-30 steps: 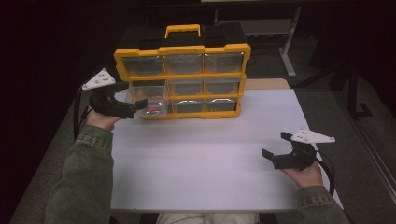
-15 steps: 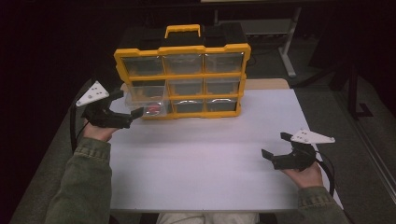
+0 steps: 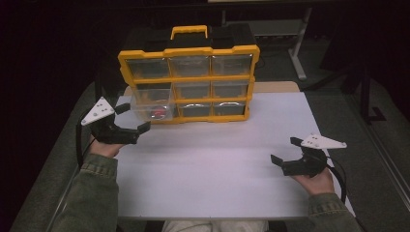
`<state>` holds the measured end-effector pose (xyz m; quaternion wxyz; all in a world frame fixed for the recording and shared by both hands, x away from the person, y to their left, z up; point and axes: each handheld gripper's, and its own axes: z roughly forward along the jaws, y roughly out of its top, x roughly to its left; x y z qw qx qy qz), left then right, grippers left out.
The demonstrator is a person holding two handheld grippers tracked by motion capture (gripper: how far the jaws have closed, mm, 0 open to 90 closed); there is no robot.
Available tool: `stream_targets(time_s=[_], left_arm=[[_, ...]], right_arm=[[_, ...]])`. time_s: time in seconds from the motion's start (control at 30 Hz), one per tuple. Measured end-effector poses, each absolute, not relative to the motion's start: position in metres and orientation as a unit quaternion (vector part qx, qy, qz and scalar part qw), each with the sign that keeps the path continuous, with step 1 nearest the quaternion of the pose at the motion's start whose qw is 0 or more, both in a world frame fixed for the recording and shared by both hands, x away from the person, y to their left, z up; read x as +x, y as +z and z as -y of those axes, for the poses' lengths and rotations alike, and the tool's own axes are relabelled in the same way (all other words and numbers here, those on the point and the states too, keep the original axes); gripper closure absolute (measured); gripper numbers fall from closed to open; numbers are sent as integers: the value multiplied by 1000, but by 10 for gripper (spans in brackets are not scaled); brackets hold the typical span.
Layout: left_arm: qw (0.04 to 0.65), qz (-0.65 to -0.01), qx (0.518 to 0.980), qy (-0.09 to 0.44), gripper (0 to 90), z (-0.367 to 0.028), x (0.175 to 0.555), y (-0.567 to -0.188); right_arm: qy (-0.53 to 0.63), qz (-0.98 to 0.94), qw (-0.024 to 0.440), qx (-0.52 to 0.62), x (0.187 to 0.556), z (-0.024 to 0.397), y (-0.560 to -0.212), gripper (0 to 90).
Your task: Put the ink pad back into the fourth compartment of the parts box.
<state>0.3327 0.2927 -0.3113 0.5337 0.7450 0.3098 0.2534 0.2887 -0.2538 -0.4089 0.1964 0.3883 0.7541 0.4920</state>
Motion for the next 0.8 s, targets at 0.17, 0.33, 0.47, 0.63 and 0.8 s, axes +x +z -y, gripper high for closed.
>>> stream_targets(time_s=[0.17,0.33,0.47,0.63,0.8], left_arm=[[534,-316,742,254,0,-294,329,-321],[532,-325,743,243,0,-298,326,-333],[550,-323,730,245,0,-302,321,-339],[553,-320,729,247,0,-301,316,-343],[556,-320,726,247,0,-300,313,-350]], right_arm=[[491,-755,196,388,289,253,-409,0],[492,-754,196,389,289,253,-409,0],[494,-752,196,389,289,254,-409,0],[498,-750,194,389,288,254,-409,0],[499,-749,199,387,288,253,-408,0]])
